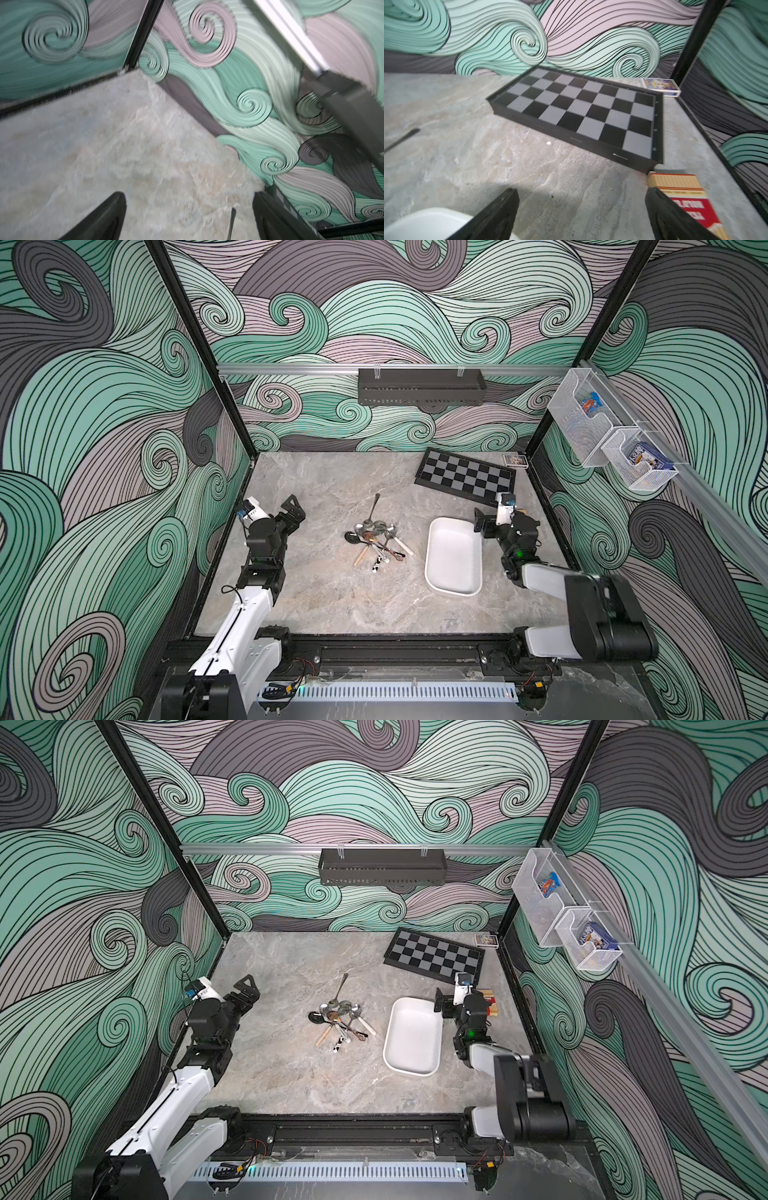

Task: Put the spoon into the storage box
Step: Pick up the spoon from the center of the board.

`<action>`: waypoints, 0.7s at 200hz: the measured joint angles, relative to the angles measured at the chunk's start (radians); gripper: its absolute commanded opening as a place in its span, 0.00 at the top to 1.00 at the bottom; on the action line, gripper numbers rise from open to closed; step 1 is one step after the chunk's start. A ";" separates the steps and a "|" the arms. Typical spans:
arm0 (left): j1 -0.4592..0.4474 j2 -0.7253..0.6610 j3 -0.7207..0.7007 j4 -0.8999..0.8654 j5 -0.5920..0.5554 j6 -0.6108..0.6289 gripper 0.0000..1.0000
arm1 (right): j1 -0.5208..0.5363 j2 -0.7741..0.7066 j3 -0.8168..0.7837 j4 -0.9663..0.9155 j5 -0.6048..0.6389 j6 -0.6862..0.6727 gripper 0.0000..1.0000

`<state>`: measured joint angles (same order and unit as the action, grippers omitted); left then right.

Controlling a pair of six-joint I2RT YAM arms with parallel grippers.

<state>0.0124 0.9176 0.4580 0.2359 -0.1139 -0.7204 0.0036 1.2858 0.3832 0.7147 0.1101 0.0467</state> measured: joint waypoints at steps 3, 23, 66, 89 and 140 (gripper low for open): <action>0.000 0.011 0.019 -0.042 0.009 -0.007 0.01 | 0.000 -0.037 0.001 -0.015 0.017 0.023 0.01; 0.002 0.059 0.158 -0.257 0.041 -0.033 0.01 | -0.018 -0.253 0.008 -0.100 0.093 0.186 0.01; 0.065 0.072 0.349 -0.573 0.115 -0.022 0.09 | -0.040 -0.412 0.114 -0.357 -0.056 0.362 0.02; 0.071 0.083 0.365 -0.681 0.248 0.037 0.17 | 0.086 -0.343 0.292 -0.546 -0.167 0.352 0.05; 0.066 0.190 0.475 -0.917 0.474 0.192 0.23 | 0.409 -0.059 0.682 -0.975 -0.298 0.201 0.15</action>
<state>0.0784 1.1080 0.9333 -0.6811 0.3603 -0.5282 0.4126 1.2266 1.0653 -0.2604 -0.1875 0.2478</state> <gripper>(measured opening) 0.775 0.874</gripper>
